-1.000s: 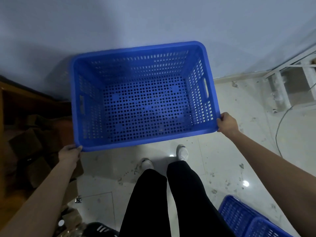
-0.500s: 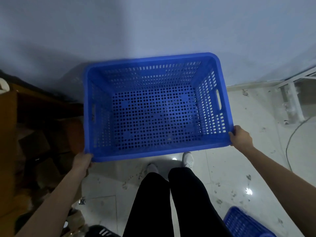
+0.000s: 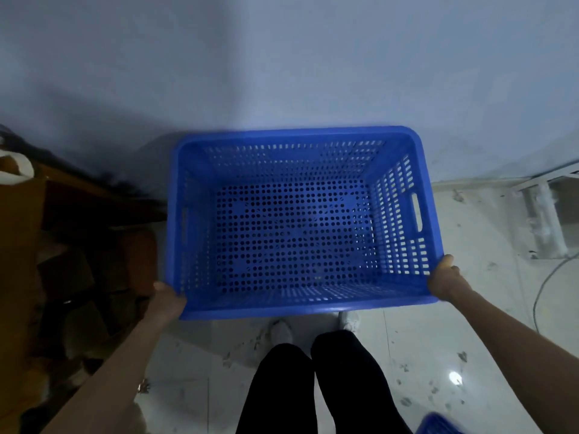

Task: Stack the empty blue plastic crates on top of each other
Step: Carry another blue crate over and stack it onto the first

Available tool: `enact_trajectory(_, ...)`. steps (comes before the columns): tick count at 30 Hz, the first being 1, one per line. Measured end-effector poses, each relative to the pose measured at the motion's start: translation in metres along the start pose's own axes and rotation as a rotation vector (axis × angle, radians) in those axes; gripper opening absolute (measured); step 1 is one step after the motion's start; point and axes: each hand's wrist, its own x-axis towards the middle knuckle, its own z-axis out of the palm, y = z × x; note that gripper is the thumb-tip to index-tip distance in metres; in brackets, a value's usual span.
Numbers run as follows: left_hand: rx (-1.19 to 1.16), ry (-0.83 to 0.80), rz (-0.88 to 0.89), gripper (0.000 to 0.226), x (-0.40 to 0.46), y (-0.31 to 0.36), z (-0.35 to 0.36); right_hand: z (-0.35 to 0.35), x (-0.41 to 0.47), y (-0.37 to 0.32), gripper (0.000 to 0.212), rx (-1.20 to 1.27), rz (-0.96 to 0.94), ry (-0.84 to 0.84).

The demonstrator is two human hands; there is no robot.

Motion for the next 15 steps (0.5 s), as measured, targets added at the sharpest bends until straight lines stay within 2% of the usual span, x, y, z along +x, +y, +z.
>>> enact_trajectory(3,-0.005,0.007,0.055,0.045,0.001,0.009,-0.016,-0.009,0.001,-0.004,0.040,0.043,0.001,-0.098)
enact_trajectory(8,-0.105,0.081,0.154,0.050,0.032,0.065,-0.050,-0.040,0.031,-0.034,0.050,0.119,-0.137,0.012)
enact_trajectory(12,-0.126,0.141,0.160,0.048,0.067,0.125,-0.074,-0.077,0.079,-0.083,0.045,0.259,-0.222,0.038)
enact_trajectory(15,-0.024,0.217,0.159,0.056,0.093,0.162,-0.088,-0.100,0.113,-0.116,0.037,0.380,-0.278,0.108)
